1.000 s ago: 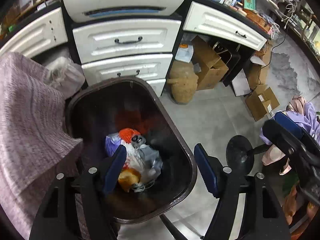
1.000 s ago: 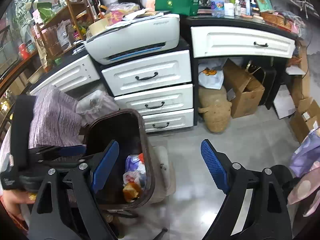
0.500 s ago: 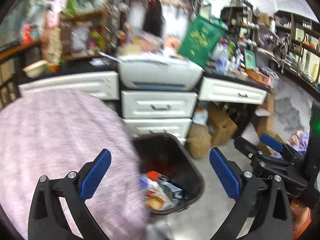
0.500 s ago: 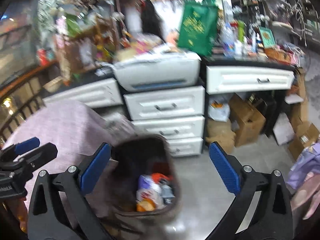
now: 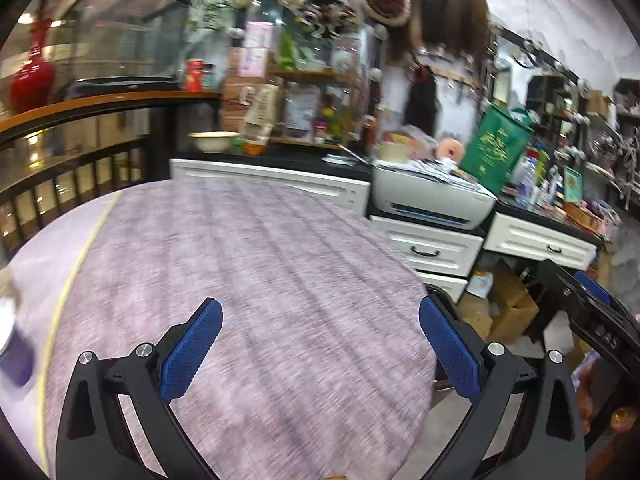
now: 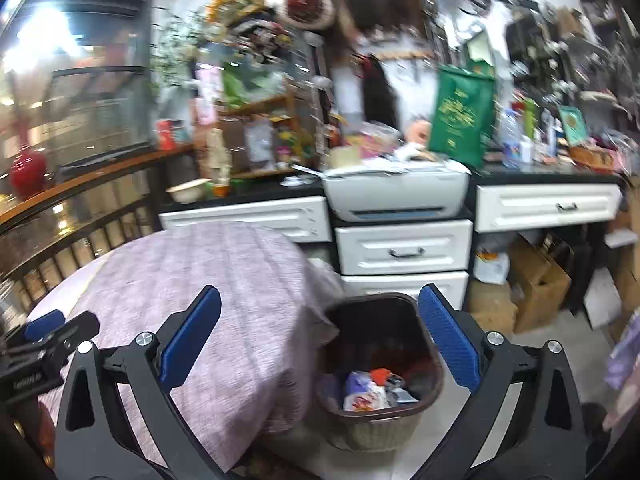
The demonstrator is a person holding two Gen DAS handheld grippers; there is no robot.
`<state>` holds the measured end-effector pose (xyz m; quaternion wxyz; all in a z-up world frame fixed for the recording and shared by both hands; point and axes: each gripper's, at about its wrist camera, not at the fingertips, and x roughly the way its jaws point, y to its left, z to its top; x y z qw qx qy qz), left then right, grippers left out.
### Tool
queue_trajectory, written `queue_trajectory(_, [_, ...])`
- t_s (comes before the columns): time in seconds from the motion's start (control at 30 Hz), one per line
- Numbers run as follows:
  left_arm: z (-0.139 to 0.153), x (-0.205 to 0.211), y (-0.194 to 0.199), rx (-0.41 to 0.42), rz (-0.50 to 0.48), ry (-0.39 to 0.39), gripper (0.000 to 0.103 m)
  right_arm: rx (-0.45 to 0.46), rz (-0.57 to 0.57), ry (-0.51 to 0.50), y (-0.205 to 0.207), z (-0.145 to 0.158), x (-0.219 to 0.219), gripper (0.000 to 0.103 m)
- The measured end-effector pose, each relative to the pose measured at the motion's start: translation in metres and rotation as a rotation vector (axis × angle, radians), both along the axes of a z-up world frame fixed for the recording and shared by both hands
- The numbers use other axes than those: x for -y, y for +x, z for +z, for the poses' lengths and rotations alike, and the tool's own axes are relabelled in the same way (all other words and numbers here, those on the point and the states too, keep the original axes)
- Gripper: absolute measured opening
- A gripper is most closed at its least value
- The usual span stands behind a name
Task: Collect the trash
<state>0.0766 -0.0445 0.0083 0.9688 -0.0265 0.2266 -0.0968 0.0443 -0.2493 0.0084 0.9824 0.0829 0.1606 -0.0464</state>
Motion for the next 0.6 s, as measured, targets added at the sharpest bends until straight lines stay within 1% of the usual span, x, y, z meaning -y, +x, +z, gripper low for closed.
queue_trajectory(0.13, [-0.005,-0.015,-0.025,-0.003,0.040,-0.009,0.097,0.019,0.040,-0.061,-0.020,-0.002,-0.024,0.097])
queue_trajectory(0.2, [-0.006,-0.020,-0.034,-0.008,0.046,-0.018,0.097,0.041,0.042,-0.092,-0.032,-0.004,-0.035,0.097])
queue_trajectory(0.27, [-0.007,-0.024,-0.042,-0.007,0.053,-0.026,0.097,0.043,0.058,-0.113,-0.040,-0.006,-0.042,0.097])
queue_trajectory(0.4, [-0.005,-0.027,-0.055,0.007,0.056,-0.047,0.097,0.080,0.063,-0.155,-0.058,-0.008,-0.055,0.097])
queue_trajectory(0.53, [-0.006,-0.028,-0.069,0.027,0.063,-0.043,0.097,0.114,0.060,-0.169,-0.075,-0.010,-0.061,0.097])
queue_trajectory(0.6, [-0.006,-0.027,-0.074,0.041,0.072,-0.038,0.097,0.116,0.061,-0.174,-0.080,-0.011,-0.062,0.097])
